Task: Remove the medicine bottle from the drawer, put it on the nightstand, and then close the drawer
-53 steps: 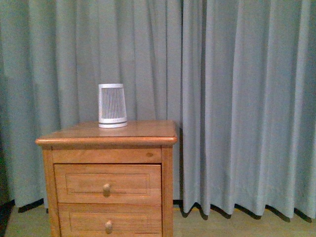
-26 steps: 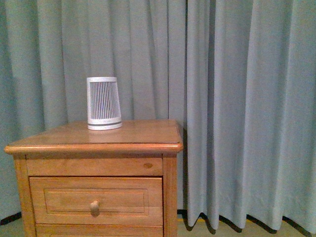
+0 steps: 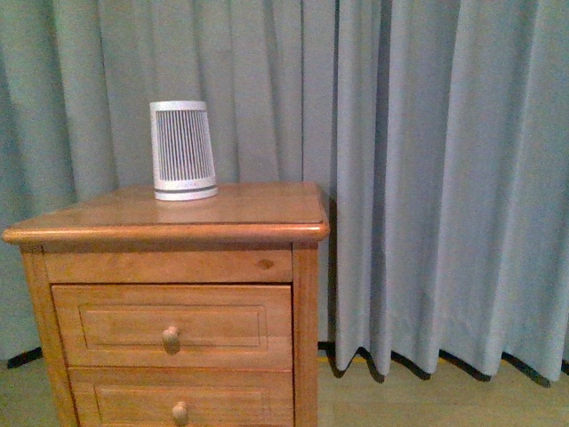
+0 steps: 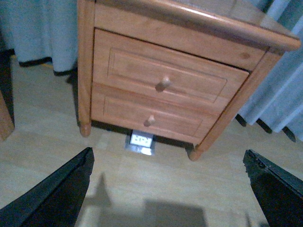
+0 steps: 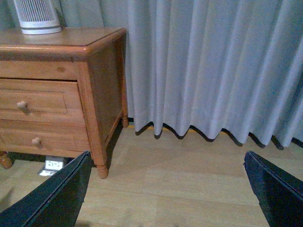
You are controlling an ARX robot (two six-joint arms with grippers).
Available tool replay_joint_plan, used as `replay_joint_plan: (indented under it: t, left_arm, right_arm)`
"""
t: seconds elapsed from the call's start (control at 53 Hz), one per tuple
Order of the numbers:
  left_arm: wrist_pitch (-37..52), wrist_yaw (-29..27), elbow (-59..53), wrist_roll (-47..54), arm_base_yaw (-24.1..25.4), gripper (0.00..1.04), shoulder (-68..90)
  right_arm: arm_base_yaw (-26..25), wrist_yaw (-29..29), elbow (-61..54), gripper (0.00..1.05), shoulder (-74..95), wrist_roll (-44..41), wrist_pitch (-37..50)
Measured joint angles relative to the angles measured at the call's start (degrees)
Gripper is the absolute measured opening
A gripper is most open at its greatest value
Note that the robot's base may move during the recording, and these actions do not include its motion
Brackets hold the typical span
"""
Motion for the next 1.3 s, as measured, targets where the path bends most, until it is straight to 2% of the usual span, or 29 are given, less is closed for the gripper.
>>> replay_joint_plan:
  t: [0.113,0.226,0.453,0.849,1.302]
  left_arm:
    - [8.57,-1.86,9.03,1.68,-1.79,0.98,18.49]
    - [9.40,-4.04,18.43,2.73,-3.50,0.98,31.95]
    - [9.27,-5.97,35.28,3.13,-7.43,0.98,48.96]
    - [10.43,-5.09,55.04,4.02,-12.04,0.98,69.40]
    - [11.56,-8.11,70.40,12.33,-11.98,0.98,84.26]
  right_arm:
    - [0.00,0.00,0.00,0.98,0.00,0.00,0.00]
    - [0.00,0.00,0.00,0.98,0.00,0.00,0.00]
    - [0.00,0.00,0.00,0.98,0.00,0.00,0.00]
    - [0.00,0.00,0.00,0.98,0.00,0.00,0.00]
    - [0.00,0.00,0.00,0.98,0.00,0.00,0.00]
